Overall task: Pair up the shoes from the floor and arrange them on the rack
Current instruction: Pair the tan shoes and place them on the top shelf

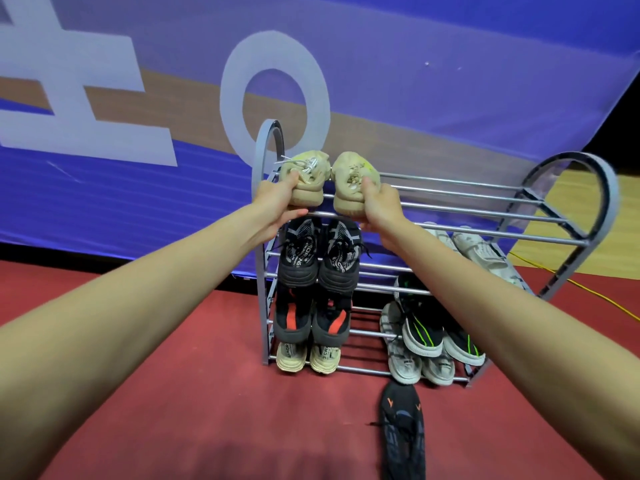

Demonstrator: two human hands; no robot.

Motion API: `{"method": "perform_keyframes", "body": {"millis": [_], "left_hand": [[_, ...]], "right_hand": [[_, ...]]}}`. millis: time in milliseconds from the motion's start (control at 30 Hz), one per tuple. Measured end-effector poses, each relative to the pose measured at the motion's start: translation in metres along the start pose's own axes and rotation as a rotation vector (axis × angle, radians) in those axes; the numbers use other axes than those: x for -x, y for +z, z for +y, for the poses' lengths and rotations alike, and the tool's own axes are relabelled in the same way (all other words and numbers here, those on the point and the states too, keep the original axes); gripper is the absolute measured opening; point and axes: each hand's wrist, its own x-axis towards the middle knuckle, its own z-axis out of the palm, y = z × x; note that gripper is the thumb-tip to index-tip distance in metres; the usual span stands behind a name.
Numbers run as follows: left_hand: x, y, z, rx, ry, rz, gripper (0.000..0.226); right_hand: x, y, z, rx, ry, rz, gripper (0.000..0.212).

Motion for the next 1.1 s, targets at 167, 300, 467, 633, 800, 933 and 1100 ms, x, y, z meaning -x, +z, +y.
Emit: {"method": "perform_keyframes", "body": {"millis": [167,300,467,633,800,933,1100], "left_hand": [[0.000,0.006,-0.006,-0.196,0.029,0.070,0.050],[-0.002,0.002,-0.014,-0.405,0.061,0.230,0.053],[0.016,0.002,-0.023,-0.564,0.132,0.254,0.047],[0.042,0.006,-0.065,-0.584,0.162,0.296,0.050],[0.074,0.005,-0.135,-0.737,0.138,0.014,0.015],[0.090,0.004,-0.199,-0.847,0.060,-0.163,0.017],[0.103,0.009,-0.271,-0.900,-0.050,-0.265,0.013]], "right_hand": [[0.004,-0.004,-0.002,0.072,0.038,-0.086,0.044],[0.010,-0.006,-0.001,0.061,0.041,-0.112,0.045],[0.026,-0.016,0.011,0.053,-0.053,-0.099,0.041],[0.068,-0.033,0.045,0.292,-0.316,0.116,0.026],[0.114,-0.062,0.118,0.419,-0.411,-0.004,0.024],[0.144,-0.093,0.200,0.618,-0.292,-0.161,0.025],[0.179,-0.128,0.286,0.766,-0.005,-0.256,0.024]]}}
